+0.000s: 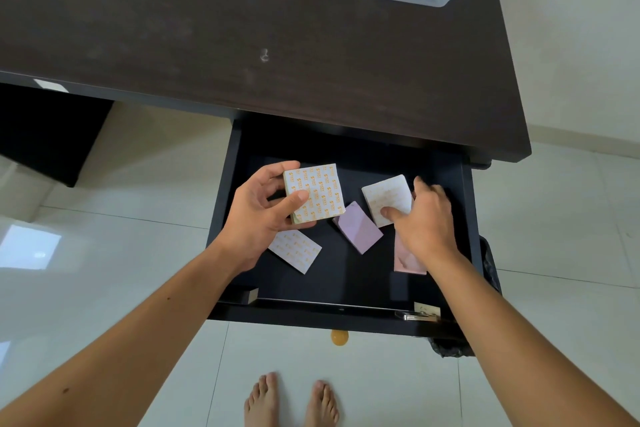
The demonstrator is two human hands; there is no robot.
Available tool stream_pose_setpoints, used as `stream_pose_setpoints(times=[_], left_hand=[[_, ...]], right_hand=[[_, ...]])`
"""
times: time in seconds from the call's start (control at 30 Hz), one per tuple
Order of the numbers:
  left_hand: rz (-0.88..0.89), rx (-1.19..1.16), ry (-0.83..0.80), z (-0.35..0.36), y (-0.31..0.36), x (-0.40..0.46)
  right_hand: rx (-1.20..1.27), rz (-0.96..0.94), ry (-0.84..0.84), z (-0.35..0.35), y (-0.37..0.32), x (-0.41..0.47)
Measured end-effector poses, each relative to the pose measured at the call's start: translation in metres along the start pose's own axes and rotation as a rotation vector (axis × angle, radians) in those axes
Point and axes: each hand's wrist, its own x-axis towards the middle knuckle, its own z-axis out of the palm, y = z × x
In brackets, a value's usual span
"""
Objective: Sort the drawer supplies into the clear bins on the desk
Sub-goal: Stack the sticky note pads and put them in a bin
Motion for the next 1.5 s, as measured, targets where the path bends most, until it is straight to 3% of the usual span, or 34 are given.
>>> stream_pose_setpoints(times=[0.27, 0.6, 0.7, 0.87, 1.03, 1.3, 1.5], left_hand=[[-0.017, 0.004, -0.018, -0.005, -0.002, 0.0], [-0.006, -0.062, -0.027, -0.007, -0.001, -0.001], [0.003, -0.056, -0.036, -0.006, 0.0, -0.002], [0.007, -0.085, -0.074, -0.004, 0.001, -0.003], [0.011, -0.106, -0.098, -0.003, 0.001, -0.004], [0.024, -0.093, -0.117, -0.001, 0.001, -0.003], [0.039, -0.065, -0.119, 0.0, 0.002, -0.003]], right_hand=[[0.246, -0.001, -0.027, -0.008, -0.002, -0.003], [0.949, -0.008, -0.143, -0.053, -0.006, -0.032], [1.126, 0.014, -0.253, -0.058, -0.017, -0.041], [1.017, 0.009, -0.426, -0.035, -0.035, -0.044], [0.893, -0.032, -0.308, -0.016, -0.045, -0.044], [0.923, -0.007, -0.194, -0.002, -0.055, -0.043], [0.864, -0.034, -0.187, 0.004, -0.055, -0.044]])
